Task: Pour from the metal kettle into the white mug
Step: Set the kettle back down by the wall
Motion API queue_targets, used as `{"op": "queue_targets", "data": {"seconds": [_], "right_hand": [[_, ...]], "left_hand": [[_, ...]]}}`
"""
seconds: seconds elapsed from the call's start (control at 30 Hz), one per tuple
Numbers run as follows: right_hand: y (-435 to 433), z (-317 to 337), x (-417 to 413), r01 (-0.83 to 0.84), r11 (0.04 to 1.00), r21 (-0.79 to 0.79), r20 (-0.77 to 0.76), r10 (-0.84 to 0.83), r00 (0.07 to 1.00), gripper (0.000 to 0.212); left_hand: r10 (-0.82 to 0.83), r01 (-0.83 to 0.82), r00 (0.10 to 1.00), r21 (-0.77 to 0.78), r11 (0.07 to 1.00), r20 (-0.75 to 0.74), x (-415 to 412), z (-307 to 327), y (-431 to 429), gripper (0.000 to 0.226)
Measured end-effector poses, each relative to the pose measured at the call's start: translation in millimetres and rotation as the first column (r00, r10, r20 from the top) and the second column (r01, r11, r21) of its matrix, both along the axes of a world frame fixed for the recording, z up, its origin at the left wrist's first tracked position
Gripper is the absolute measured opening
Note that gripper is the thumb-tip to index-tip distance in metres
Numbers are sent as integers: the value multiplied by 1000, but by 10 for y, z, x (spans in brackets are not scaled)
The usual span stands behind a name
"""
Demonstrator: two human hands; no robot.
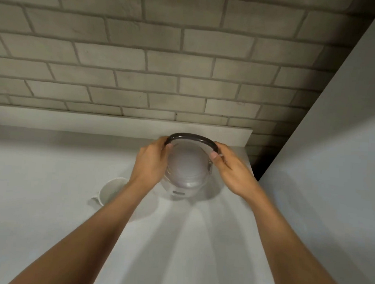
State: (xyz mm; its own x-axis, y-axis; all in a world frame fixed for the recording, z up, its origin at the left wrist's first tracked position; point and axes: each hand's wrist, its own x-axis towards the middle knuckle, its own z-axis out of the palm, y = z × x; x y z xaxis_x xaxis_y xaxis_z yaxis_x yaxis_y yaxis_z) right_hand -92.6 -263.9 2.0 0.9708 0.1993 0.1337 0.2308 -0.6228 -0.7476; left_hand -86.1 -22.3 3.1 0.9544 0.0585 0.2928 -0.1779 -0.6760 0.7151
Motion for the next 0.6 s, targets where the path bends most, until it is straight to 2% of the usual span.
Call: {"op": "queue_targets", "data": {"seconds": [0.2,0.33,0.47,0.6], "right_hand": [[91,-132,534,42,998,-41,3,-42,999,29],[156,-222,917,86,994,-65,-5,-87,996,30],[185,-330,1246,91,989,-116,-75,-100,992,32],[180,-411,1452,80,992,-101,-149,-94,984,31]], "left_hand": [[31,-33,999,-41,999,-44,537,40,32,30],[17,-29,988,-75,997,-152,903,-27,69,33],[19,-34,972,-63,997,-235,1194,-183,89,34],[-12,-30,957,-140,990,-290,1375,-323,117,29]]}}
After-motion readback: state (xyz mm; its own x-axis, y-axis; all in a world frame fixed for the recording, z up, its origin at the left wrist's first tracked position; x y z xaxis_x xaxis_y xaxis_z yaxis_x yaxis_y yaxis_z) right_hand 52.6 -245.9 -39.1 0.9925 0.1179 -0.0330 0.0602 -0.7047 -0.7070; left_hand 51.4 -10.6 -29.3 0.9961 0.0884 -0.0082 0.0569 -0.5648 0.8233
